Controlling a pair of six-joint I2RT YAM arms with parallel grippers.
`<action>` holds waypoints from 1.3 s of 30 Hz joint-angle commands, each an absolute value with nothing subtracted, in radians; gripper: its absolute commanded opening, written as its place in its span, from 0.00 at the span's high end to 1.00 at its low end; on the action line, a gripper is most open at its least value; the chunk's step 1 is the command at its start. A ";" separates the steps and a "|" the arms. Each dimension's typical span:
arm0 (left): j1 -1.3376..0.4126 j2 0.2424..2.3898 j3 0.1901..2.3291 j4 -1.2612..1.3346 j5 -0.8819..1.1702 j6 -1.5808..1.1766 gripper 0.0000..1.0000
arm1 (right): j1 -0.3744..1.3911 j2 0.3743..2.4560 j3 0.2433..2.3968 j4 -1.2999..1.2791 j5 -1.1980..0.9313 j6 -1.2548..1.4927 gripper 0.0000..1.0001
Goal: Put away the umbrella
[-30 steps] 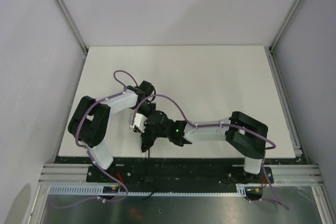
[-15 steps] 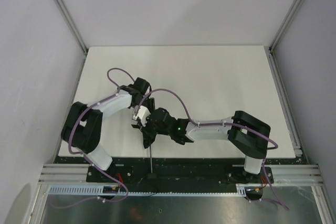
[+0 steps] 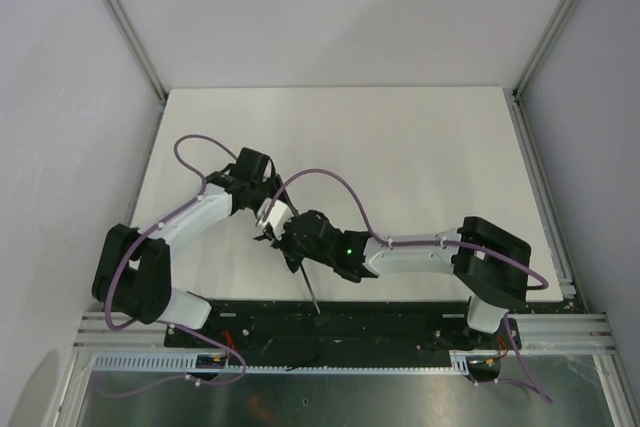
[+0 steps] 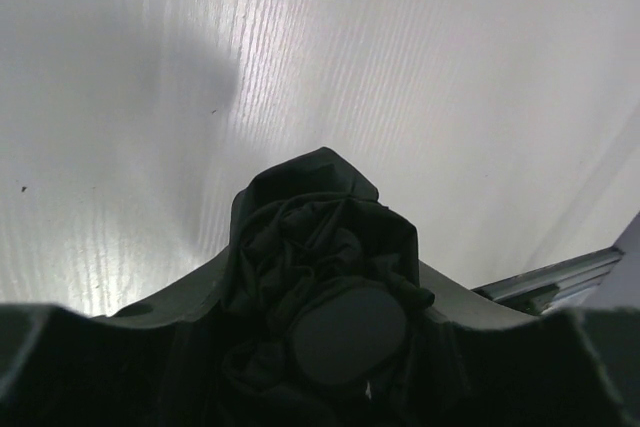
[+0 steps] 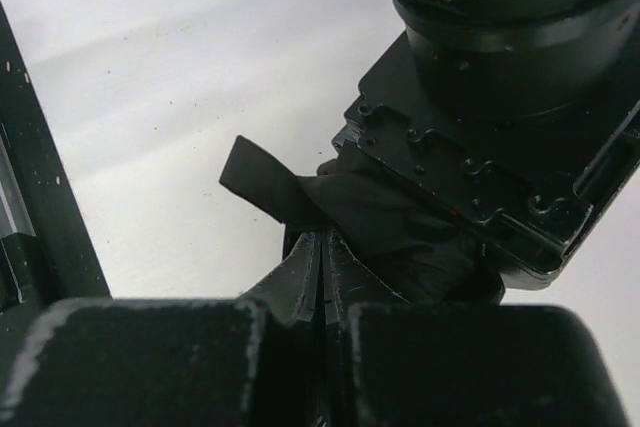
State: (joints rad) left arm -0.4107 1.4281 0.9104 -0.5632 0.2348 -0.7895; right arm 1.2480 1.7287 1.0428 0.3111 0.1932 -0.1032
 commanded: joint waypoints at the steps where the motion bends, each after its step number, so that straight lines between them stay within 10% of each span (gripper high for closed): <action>1: -0.411 1.386 0.896 -0.439 0.294 -0.963 1.00 | 1.224 1.689 1.028 0.318 0.096 -0.124 1.00; 24: -0.337 1.566 0.841 -0.179 0.316 -1.119 1.00 | 1.099 1.799 1.010 0.071 -0.048 -0.305 1.00; 39: -0.337 1.394 0.784 0.311 0.406 -1.021 1.00 | 1.006 1.588 1.027 0.026 -0.412 0.123 0.65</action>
State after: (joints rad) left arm -0.3450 1.5383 0.7609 0.0395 0.3325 -1.0554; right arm 0.9951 1.7050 1.0252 0.0681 -0.2958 -0.0830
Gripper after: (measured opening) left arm 0.492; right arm 0.290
